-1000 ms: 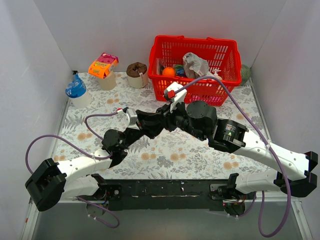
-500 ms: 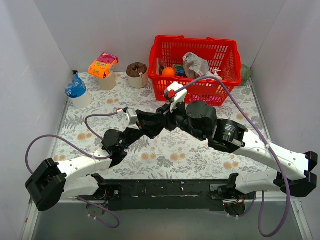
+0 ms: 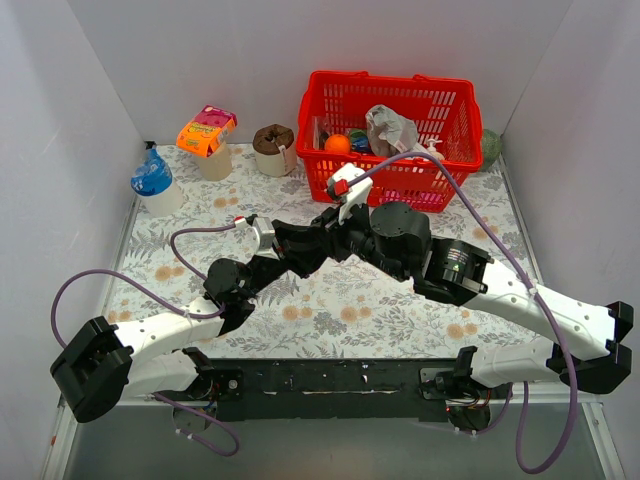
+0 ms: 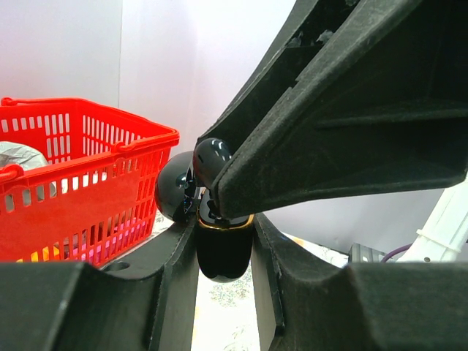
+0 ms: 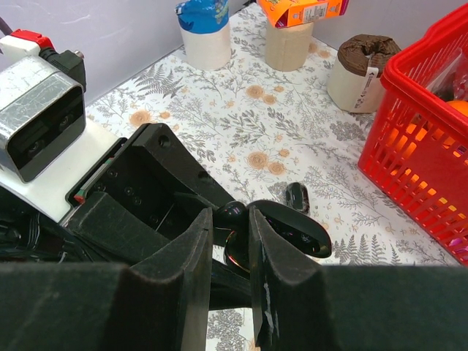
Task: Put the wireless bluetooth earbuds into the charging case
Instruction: Place the earbud in the charging case.
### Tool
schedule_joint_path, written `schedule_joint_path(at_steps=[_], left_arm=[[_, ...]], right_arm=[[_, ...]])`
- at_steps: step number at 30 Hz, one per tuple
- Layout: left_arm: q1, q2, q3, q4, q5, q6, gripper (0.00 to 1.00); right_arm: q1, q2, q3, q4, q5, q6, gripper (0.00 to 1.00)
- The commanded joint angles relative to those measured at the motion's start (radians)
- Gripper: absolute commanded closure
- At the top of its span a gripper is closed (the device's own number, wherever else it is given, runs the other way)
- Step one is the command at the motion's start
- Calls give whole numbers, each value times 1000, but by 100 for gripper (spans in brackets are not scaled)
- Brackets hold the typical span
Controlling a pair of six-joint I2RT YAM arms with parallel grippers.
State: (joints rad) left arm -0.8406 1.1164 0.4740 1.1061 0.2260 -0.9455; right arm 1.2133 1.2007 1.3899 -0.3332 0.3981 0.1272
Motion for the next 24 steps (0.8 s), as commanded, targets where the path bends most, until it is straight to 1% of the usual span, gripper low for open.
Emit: schedule_joint_path(at_steps=[1, 10, 17, 18, 21, 23, 24], left_arm=[[0, -24, 32, 41, 9, 1, 100], [0, -27, 32, 46, 10, -1, 100], [0, -21, 37, 43, 12, -3, 100], [0, -23, 38, 41, 13, -1, 100], [0, -26, 37, 35, 10, 4, 100], [0, -26, 34, 32, 10, 2, 100], [0, -26, 32, 32, 7, 1, 100]], right_arm=[[6, 11, -11, 19, 19, 6, 99], [6, -6, -29, 11, 44, 11, 99], [5, -6, -26, 11, 31, 28, 99], [5, -9, -22, 8, 31, 40, 84], [8, -10, 10, -10, 41, 67, 65], [5, -9, 30, -27, 51, 86, 60], [5, -10, 52, -49, 59, 103, 54]])
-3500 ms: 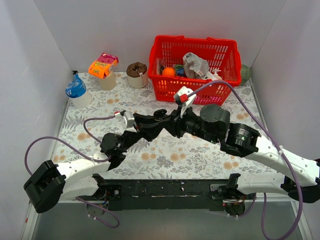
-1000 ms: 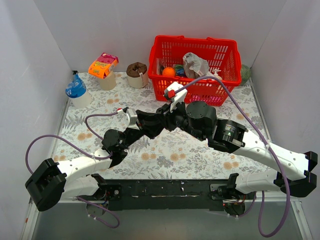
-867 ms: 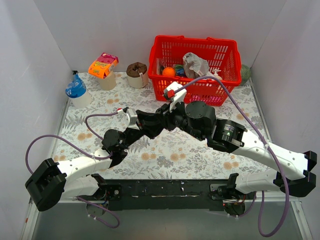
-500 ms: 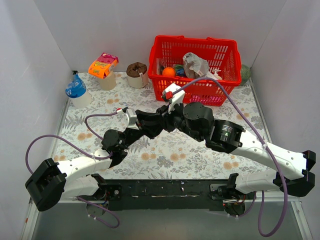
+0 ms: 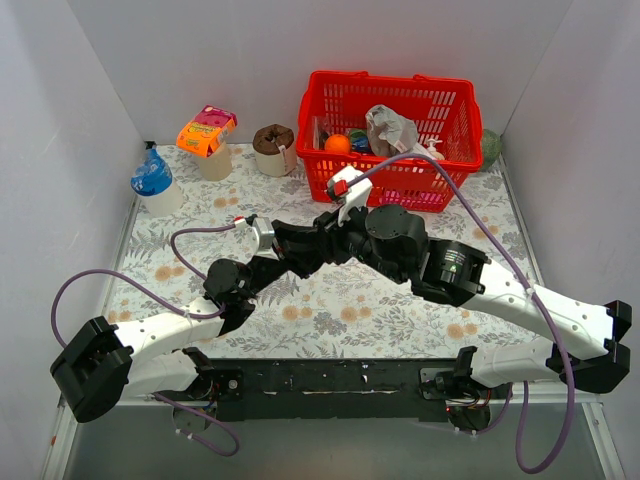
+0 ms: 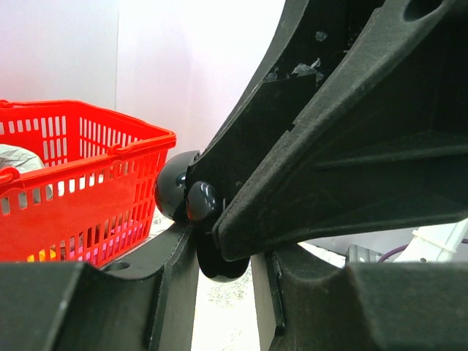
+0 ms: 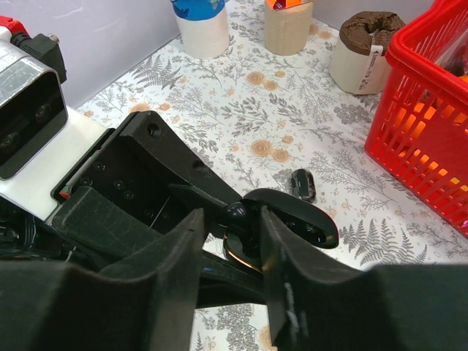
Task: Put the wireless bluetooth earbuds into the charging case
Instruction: Place the earbud in the charging case.
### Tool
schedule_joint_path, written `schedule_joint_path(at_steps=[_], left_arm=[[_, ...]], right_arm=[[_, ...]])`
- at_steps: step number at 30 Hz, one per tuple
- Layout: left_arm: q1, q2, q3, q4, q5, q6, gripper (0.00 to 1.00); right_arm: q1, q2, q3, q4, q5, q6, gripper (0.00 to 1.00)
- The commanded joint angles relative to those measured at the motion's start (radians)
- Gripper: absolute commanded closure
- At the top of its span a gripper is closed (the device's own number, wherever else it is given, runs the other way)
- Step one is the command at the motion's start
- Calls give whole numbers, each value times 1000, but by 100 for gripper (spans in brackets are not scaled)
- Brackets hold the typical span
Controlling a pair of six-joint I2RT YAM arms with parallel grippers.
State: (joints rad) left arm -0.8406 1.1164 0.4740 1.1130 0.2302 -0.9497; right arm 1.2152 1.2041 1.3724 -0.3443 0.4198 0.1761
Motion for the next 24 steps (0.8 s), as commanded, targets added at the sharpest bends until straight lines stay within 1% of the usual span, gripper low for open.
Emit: schedule_joint_path(at_steps=[1, 6, 12, 16, 21, 22, 23, 24], left_arm=[[0, -26, 29, 25, 1, 3, 100], [0, -17, 20, 39, -11, -15, 100], [0, -6, 15, 54, -20, -30, 100], [0, -3, 17, 44, -28, -34, 100], [0, -1, 57, -60, -46, -32, 100], [0, 2, 64, -106, -49, -23, 100], [0, 0, 71, -119, -52, -15, 100], [0, 2, 71, -122, -60, -9, 100]], right_arm=[[3, -14, 80, -45, 43, 65, 52], [3, -31, 126, -91, 51, 97, 38], [3, -64, 143, -125, 59, 128, 33], [3, -90, 155, -157, 85, 112, 30], [3, -66, 181, -228, 142, 56, 26], [3, -55, 192, -237, 143, 54, 24], [3, -31, 206, -249, 146, 57, 20], [3, -17, 233, -269, 161, 68, 12]])
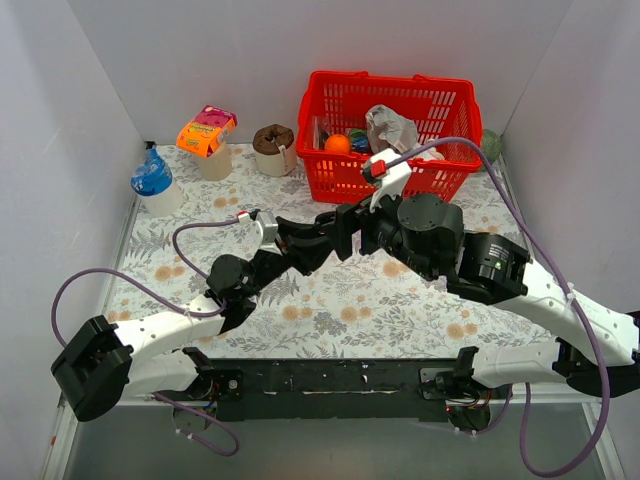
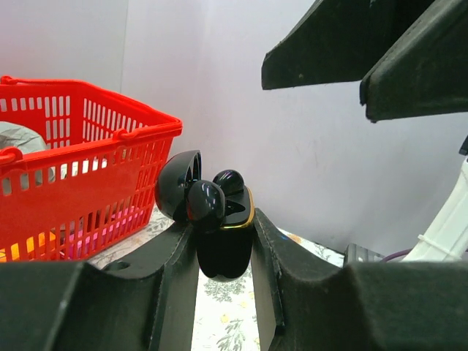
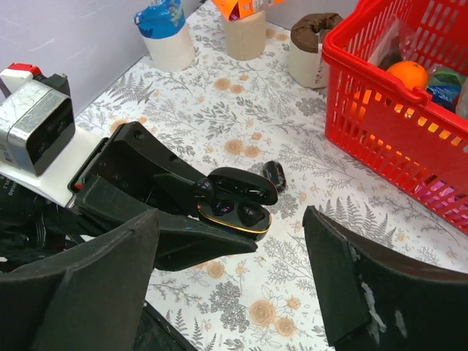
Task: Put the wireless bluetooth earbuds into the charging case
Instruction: Place the earbud in the charging case.
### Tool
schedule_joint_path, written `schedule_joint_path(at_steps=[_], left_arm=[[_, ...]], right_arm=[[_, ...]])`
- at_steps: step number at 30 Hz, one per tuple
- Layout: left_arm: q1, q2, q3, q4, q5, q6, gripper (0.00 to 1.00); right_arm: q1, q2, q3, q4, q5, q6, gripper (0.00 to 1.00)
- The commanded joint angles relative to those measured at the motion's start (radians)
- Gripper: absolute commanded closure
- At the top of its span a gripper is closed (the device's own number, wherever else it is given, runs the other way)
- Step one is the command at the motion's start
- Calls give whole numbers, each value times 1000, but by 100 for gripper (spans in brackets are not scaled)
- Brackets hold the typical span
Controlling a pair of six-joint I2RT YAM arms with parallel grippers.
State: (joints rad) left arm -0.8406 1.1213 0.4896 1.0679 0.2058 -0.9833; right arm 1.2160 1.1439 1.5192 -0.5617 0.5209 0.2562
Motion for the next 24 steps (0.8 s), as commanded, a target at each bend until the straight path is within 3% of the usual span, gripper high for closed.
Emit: schedule_joint_path(at_steps=[1, 11, 24], left_arm=[[0, -2, 50, -65, -48, 31, 100], [0, 25, 56, -45, -103, 78, 100], [-2, 3, 52, -26, -94, 95, 100]], right_arm=[[4, 54, 104, -59, 68, -8, 11], [4, 263, 301, -222, 215, 61, 4], [-32, 321, 314, -265, 229, 109, 4]])
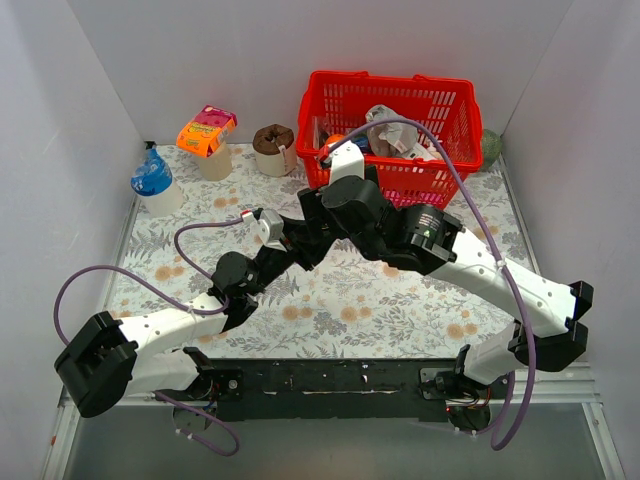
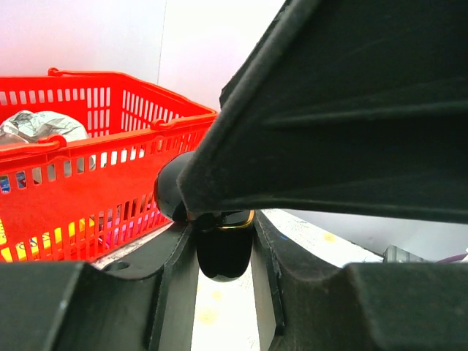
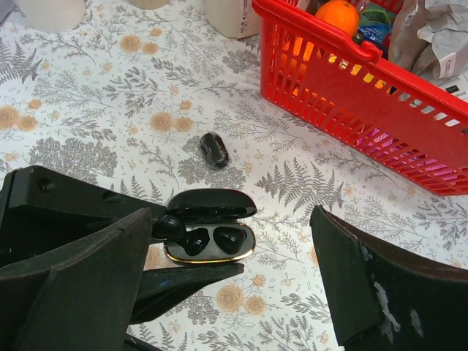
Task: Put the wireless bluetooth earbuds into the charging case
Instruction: Place the earbud in the charging case.
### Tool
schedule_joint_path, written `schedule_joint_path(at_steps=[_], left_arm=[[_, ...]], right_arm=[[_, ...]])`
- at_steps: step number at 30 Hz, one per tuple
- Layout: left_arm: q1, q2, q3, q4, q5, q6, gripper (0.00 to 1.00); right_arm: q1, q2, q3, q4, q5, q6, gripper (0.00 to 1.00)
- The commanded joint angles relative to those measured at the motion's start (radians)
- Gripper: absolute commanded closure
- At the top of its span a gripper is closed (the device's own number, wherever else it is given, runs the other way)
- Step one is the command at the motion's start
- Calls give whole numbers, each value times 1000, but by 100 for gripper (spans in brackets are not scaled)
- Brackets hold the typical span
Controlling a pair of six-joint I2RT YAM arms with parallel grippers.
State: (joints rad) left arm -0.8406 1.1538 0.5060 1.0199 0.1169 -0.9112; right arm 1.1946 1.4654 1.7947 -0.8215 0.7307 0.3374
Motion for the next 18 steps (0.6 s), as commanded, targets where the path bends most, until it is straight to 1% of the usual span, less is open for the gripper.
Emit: schedule_joint_path(at_steps=[1, 9, 18], left_arm=[[-2, -31, 35, 19, -6, 23, 100], [-2, -46, 29, 13, -5, 23, 100], [-2, -57, 29, 14, -16, 21, 100]], right_arm=[[-9, 4, 38, -4, 18, 28, 4], [-23, 19, 35, -21, -13, 41, 4], [-26, -36, -11, -31, -22, 60, 6]])
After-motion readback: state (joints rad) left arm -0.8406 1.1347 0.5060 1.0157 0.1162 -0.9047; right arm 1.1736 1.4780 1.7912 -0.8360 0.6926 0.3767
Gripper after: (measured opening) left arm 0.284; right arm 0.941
